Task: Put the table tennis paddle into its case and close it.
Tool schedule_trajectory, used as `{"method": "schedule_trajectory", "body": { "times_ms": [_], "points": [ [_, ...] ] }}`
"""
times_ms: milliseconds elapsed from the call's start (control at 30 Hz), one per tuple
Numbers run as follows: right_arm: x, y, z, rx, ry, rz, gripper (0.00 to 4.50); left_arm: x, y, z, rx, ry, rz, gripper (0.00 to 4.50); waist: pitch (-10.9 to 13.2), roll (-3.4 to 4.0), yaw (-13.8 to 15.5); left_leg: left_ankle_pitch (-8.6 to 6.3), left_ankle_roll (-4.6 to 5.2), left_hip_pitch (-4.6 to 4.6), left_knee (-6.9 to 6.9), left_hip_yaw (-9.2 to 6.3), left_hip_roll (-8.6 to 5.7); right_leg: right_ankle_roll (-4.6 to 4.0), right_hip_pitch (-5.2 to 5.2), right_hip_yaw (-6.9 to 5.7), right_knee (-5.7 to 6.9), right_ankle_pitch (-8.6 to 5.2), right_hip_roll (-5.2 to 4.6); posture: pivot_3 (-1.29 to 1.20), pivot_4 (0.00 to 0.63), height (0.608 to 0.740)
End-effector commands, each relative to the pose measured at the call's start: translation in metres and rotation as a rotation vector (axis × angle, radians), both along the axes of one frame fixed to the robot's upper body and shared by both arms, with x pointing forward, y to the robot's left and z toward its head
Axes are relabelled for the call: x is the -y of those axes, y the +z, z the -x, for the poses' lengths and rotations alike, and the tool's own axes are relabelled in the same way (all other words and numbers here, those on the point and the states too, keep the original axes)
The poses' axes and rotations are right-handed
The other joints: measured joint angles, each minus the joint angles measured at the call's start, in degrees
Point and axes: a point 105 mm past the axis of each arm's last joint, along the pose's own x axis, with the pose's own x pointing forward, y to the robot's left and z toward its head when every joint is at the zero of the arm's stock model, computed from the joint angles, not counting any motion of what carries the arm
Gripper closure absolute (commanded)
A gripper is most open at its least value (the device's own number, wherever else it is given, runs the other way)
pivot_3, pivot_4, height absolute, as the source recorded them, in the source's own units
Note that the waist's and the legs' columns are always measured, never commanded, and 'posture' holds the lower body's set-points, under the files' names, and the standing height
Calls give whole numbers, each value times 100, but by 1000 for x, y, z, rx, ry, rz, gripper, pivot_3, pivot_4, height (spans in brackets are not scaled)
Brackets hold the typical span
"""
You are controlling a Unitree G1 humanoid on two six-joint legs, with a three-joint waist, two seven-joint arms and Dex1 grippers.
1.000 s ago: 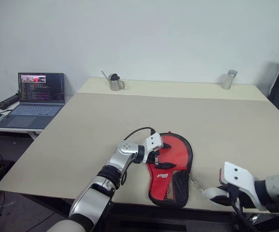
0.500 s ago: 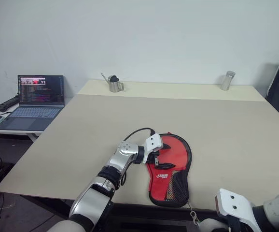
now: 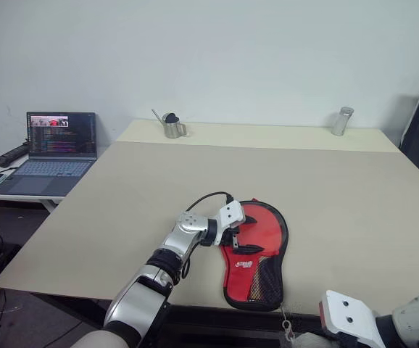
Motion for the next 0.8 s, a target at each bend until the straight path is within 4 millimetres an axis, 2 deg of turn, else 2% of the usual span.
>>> {"method": "schedule_trajectory", "body": {
  "times_ms": [33, 133, 267, 333, 467, 533, 733, 800],
  "points": [
    [-8, 9, 5, 21, 36, -42, 996, -19, -55, 19, -135, 9, -180, 0, -1, 0, -2, 0, 0, 1, 0, 0, 0, 1, 1, 0, 0, 1, 0, 0, 150, 740],
    [-7, 16, -9, 93, -28, -73, 25, -20, -55, 18, -132, 9, -180, 0, -6, -9, -2, 0, 0, 5, 1, 0, 1, 2, 6, 1, 0, 1, 0, 0, 150, 740],
    [-12, 29, -40, 208, -143, -191, 25, -21, -55, 18, -130, 8, -181, 0, -13, -22, -4, 0, 0, 7, 1, -1, 3, 3, 8, 0, -1, 2, 0, 0, 150, 740],
    [-8, 29, -61, 273, -183, -215, 25, -22, -53, 17, -121, 13, -178, 0, -14, -23, -6, 0, 0, 10, 2, -2, 3, 4, 11, 1, -3, 3, 0, 0, 150, 740],
    [-4, 29, -88, 350, -277, -289, 25, -22, -45, 14, -105, 17, -151, 0, -19, -15, -7, 0, 1, 12, 0, -2, 3, 3, 11, 2, -4, 3, 0, 0, 150, 740],
    [-3, 28, -94, 349, -308, -312, 25, -22, -42, 12, -98, 20, -134, 0, -26, -2, -6, 0, 1, 5, -2, -2, 3, 3, 6, 2, -2, 3, 1, 0, 150, 740],
    [-10, 24, -119, 400, -354, -419, 25, -20, -9, 0, -27, 74, 1, 0, -21, 4, -35, -1, 5, 1, 2, 4, 2, 0, -4, 10, 7, 5, 1, 0, 150, 740],
    [-7, 28, -135, 437, -385, -471, 25, -24, 10, -1, -7, 87, 72, 0, -15, 2, -60, -1, 5, -3, 3, 9, 2, -4, -12, 15, 12, 8, 2, 0, 150, 740]
  ]
}}
